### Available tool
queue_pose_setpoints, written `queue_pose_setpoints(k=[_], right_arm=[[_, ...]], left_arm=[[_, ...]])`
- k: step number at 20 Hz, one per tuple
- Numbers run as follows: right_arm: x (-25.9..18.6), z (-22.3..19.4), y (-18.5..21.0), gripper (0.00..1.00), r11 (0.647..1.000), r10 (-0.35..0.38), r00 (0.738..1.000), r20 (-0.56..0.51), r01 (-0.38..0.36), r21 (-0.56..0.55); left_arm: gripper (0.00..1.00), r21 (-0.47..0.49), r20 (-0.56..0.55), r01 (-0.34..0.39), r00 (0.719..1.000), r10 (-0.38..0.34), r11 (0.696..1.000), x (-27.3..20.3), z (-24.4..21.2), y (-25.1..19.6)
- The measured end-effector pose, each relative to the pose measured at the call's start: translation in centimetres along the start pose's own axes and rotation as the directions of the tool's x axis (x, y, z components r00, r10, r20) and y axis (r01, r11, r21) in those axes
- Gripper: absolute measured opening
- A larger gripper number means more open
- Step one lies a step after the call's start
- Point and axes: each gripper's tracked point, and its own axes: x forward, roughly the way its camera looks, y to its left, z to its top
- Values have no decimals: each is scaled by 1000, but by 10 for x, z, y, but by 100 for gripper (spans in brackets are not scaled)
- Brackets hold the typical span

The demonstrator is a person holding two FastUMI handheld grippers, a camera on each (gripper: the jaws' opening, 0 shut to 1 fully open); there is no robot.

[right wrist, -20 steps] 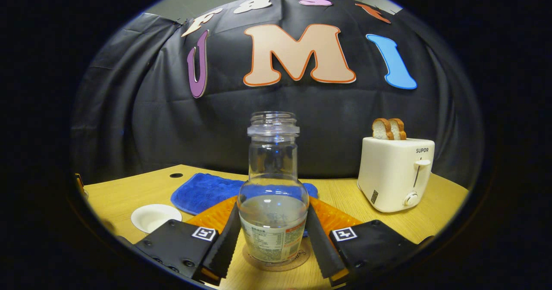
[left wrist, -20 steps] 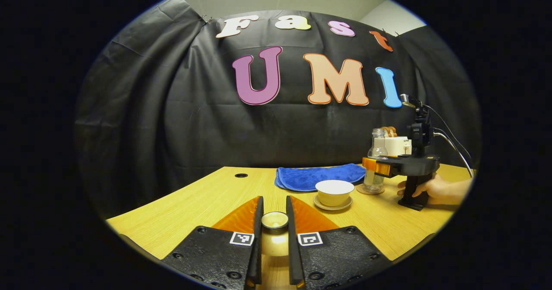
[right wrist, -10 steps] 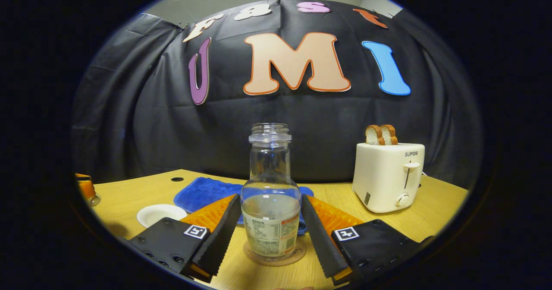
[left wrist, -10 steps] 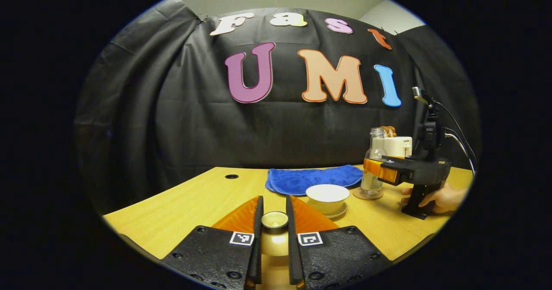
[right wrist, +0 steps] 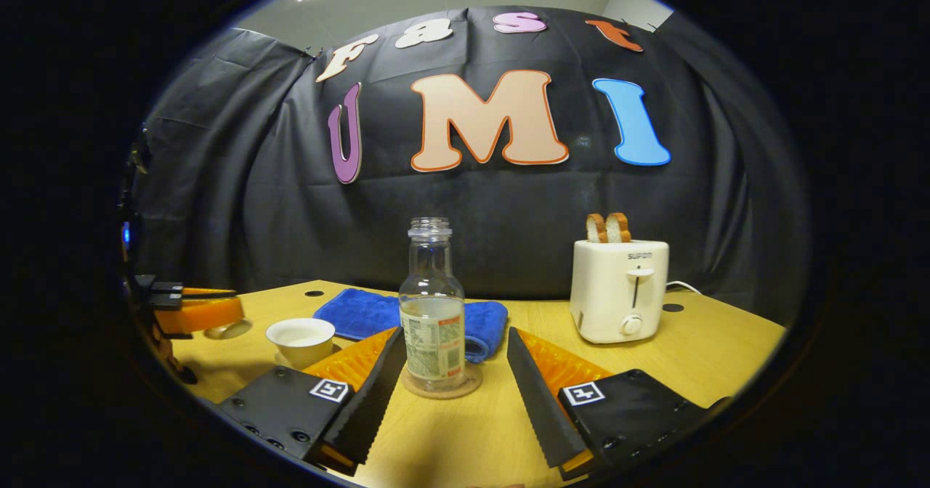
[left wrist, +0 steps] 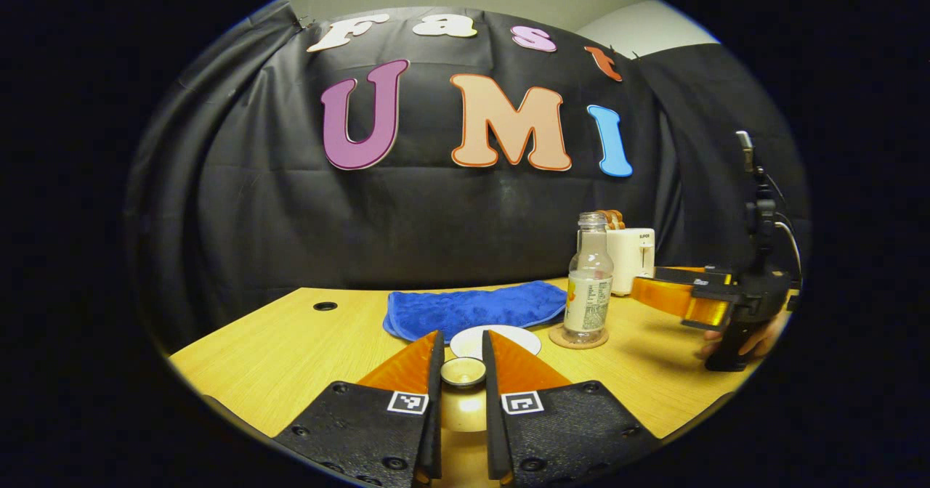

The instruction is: Open the teacup lid with one hand, grasp the water bottle and pour water into the teacup with the other hand; after pouring, place the water bottle on the coaster and then close the teacup lid.

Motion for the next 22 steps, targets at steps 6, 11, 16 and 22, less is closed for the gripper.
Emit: queue_pose_setpoints(k=[6, 11, 16, 22], right_arm=[[-56, 4, -36, 90, 1000, -11, 1000, 8, 11, -2], [-81, 6, -51, 90, 1000, -21, 1000, 12, 21, -2], [-89, 4, -49, 90, 1000, -2, 1000, 11, 2, -2], [-91, 2, -46, 90, 1000, 1, 1000, 12, -1, -1]], left_arm=[[22, 6, -15, 12, 1000, -12, 1000, 38, -2, -14], [22, 53, -79, 32, 996, -28, 998, 62, -12, -26], [22, 84, -114, 13, 993, -4, 996, 71, -17, -23], [22, 108, -143, 12, 990, 4, 994, 74, -21, -24]])
